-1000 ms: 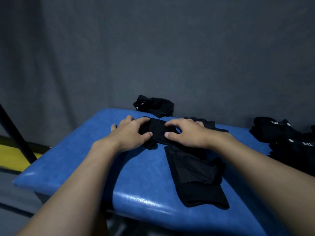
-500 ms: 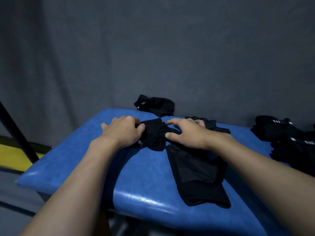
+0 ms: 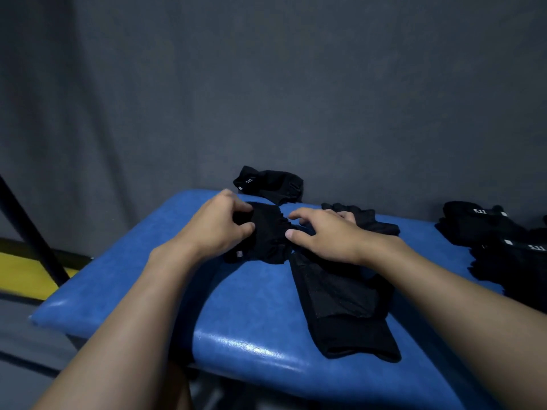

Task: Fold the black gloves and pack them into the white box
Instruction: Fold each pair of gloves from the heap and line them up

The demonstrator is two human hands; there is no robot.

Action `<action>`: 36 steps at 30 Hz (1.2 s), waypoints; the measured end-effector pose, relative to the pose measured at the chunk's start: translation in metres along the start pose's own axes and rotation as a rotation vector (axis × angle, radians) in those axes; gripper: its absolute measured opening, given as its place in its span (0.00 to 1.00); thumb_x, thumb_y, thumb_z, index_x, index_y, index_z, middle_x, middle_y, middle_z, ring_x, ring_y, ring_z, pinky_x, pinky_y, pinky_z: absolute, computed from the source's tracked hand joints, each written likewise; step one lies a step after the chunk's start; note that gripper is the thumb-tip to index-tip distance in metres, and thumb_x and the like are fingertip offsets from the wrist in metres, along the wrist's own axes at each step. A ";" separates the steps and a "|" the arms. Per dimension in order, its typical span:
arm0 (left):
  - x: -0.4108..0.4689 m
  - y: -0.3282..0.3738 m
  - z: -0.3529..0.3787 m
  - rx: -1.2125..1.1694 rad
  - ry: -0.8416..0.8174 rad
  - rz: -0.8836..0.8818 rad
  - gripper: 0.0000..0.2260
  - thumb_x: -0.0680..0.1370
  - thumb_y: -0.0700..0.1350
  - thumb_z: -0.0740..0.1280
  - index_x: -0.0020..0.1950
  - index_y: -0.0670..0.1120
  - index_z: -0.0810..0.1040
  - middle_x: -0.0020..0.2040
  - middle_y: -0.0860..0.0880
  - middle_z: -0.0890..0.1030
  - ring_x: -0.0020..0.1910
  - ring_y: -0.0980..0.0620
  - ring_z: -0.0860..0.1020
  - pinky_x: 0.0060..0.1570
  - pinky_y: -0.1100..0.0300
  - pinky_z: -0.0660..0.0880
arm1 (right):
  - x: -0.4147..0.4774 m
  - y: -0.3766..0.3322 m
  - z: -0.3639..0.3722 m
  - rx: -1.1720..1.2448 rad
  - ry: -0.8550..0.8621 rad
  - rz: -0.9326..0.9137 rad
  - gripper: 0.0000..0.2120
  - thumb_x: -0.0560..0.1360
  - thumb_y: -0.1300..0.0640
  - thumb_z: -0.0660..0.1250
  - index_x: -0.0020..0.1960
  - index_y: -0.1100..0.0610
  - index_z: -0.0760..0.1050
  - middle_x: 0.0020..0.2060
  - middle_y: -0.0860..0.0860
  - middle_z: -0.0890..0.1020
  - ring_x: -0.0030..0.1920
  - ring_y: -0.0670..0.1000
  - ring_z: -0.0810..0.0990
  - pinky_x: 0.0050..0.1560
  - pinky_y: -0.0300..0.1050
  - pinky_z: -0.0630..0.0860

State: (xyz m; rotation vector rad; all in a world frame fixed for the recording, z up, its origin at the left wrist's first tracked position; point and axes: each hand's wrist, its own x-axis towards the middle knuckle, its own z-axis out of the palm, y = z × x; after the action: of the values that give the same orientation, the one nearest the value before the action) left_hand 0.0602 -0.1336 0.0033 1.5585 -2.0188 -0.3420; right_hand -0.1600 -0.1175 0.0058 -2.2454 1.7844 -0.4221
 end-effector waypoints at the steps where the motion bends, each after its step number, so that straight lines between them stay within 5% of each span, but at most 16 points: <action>1: -0.001 0.003 -0.001 -0.036 0.045 0.043 0.16 0.76 0.47 0.71 0.64 0.48 0.80 0.56 0.54 0.73 0.57 0.54 0.75 0.58 0.64 0.68 | -0.001 0.000 0.000 0.004 0.003 0.000 0.22 0.78 0.37 0.58 0.70 0.42 0.67 0.58 0.45 0.79 0.68 0.49 0.69 0.74 0.57 0.50; 7: -0.011 0.020 -0.006 -0.146 0.217 0.252 0.17 0.78 0.41 0.68 0.68 0.45 0.77 0.58 0.57 0.69 0.53 0.70 0.68 0.51 0.82 0.60 | -0.004 0.000 0.003 0.079 0.067 -0.029 0.24 0.79 0.36 0.55 0.73 0.39 0.59 0.56 0.43 0.81 0.65 0.46 0.73 0.74 0.58 0.49; 11: -0.016 0.030 -0.007 -0.227 0.292 0.364 0.18 0.78 0.36 0.67 0.67 0.44 0.78 0.59 0.55 0.71 0.57 0.74 0.68 0.56 0.80 0.62 | -0.010 -0.005 -0.007 0.290 0.104 -0.027 0.25 0.77 0.38 0.61 0.72 0.35 0.59 0.52 0.43 0.81 0.59 0.43 0.75 0.74 0.54 0.55; 14: -0.020 0.036 -0.007 -0.290 0.336 0.378 0.18 0.78 0.34 0.66 0.67 0.44 0.78 0.58 0.58 0.71 0.58 0.71 0.69 0.57 0.78 0.63 | -0.013 -0.006 -0.011 0.550 0.090 -0.045 0.25 0.72 0.38 0.67 0.66 0.31 0.63 0.52 0.48 0.82 0.56 0.46 0.80 0.69 0.57 0.69; 20: -0.025 0.043 -0.007 -0.458 0.364 0.318 0.18 0.77 0.34 0.68 0.64 0.49 0.80 0.58 0.58 0.73 0.58 0.62 0.74 0.59 0.66 0.71 | -0.027 -0.008 -0.023 0.891 0.179 -0.089 0.21 0.74 0.61 0.71 0.62 0.46 0.70 0.55 0.59 0.80 0.49 0.52 0.83 0.53 0.48 0.80; 23: -0.030 0.050 -0.006 -0.576 0.331 0.283 0.17 0.76 0.35 0.70 0.57 0.56 0.81 0.55 0.57 0.74 0.52 0.63 0.76 0.54 0.69 0.70 | -0.035 -0.009 -0.030 0.952 0.253 -0.094 0.21 0.74 0.69 0.69 0.62 0.52 0.72 0.54 0.55 0.80 0.44 0.47 0.82 0.48 0.41 0.80; 28: -0.042 0.065 -0.006 -0.782 0.168 0.163 0.12 0.78 0.35 0.68 0.57 0.49 0.83 0.57 0.54 0.80 0.44 0.67 0.79 0.46 0.74 0.72 | -0.056 -0.004 -0.046 0.942 0.313 -0.090 0.20 0.75 0.70 0.68 0.63 0.55 0.75 0.45 0.45 0.79 0.34 0.45 0.78 0.43 0.38 0.78; 33: -0.056 0.074 -0.001 -0.898 0.006 0.093 0.15 0.79 0.39 0.69 0.64 0.51 0.80 0.59 0.51 0.83 0.52 0.55 0.82 0.51 0.63 0.76 | -0.085 0.006 -0.058 0.930 0.333 -0.058 0.20 0.75 0.66 0.69 0.65 0.51 0.76 0.52 0.47 0.80 0.43 0.51 0.77 0.50 0.45 0.76; 36: -0.070 0.085 0.001 -0.919 -0.039 0.063 0.17 0.78 0.37 0.69 0.66 0.48 0.78 0.60 0.48 0.82 0.52 0.54 0.83 0.49 0.67 0.77 | -0.102 0.015 -0.060 0.994 0.278 -0.039 0.23 0.76 0.67 0.68 0.68 0.53 0.73 0.57 0.51 0.80 0.45 0.52 0.77 0.53 0.46 0.77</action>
State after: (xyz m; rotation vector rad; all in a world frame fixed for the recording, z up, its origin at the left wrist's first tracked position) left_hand 0.0028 -0.0432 0.0270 0.8980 -1.5504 -1.0902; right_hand -0.2176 -0.0219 0.0484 -1.5354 1.1826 -1.3250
